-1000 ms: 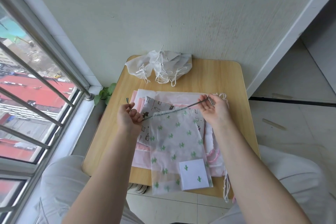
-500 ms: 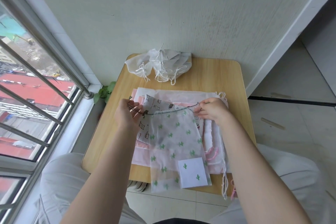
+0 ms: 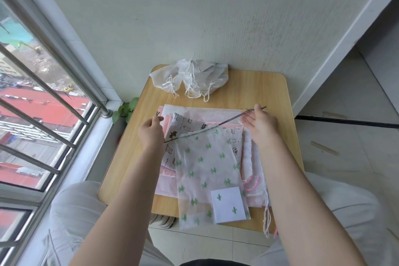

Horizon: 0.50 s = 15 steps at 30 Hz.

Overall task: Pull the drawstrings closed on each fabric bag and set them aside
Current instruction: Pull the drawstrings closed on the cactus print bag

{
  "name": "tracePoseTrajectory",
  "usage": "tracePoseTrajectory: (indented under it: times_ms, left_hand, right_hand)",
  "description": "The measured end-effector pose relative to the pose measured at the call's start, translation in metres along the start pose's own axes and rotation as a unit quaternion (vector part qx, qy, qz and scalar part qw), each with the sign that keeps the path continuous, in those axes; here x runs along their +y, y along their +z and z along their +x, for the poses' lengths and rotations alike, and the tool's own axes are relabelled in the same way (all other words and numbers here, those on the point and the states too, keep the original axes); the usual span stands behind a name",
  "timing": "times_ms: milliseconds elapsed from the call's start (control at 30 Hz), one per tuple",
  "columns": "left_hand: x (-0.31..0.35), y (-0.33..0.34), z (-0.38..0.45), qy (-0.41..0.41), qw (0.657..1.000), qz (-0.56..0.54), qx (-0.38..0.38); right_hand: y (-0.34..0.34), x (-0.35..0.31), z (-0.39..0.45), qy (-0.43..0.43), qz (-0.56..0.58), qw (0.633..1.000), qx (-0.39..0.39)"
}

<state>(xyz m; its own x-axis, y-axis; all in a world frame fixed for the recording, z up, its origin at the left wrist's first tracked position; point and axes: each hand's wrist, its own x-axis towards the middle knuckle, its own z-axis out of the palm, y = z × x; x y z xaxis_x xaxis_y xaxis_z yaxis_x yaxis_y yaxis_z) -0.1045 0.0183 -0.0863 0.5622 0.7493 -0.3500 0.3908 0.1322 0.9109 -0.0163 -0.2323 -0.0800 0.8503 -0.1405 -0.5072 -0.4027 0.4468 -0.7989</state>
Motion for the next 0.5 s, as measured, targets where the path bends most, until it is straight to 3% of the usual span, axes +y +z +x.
tracePoseTrajectory:
  times_ms: [67, 133, 200, 233, 267, 333, 433, 500]
  left_hand:
    - [0.000, 0.001, -0.001, 0.050, 0.998, 0.047, -0.018]
    - [-0.001, 0.002, -0.001, 0.101, 0.988, 0.116, -0.036]
    - [0.000, 0.002, 0.000, 0.157, 0.967, 0.199, -0.038]
    - [0.001, 0.002, 0.001, 0.179, 0.955, 0.232, -0.038]
    - [0.000, 0.001, 0.002, 0.196, 0.944, 0.262, -0.040]
    - [0.000, 0.003, 0.002, 0.220, 0.917, 0.327, -0.065]
    - [0.001, 0.010, -0.010, 0.255, 0.848, 0.449, -0.119]
    - [0.004, 0.014, -0.020, 0.267, 0.802, 0.514, -0.146]
  right_hand:
    - [0.002, -0.003, -0.003, 0.073, 0.160, 0.984, -0.039]
    - [0.005, -0.004, -0.006, 0.097, 0.164, 0.981, -0.033]
    - [0.004, -0.003, -0.003, 0.026, -0.054, 0.998, 0.011]
    - [0.001, -0.002, 0.000, -0.047, -0.212, 0.975, 0.039]
    - [-0.003, -0.003, 0.001, -0.130, -0.348, 0.926, 0.064]
    - [-0.007, -0.004, -0.001, -0.218, -0.506, 0.834, 0.043]
    - [0.000, 0.001, -0.011, -0.230, -0.684, 0.691, -0.046]
    - [0.008, 0.005, -0.019, -0.214, -0.738, 0.633, -0.093]
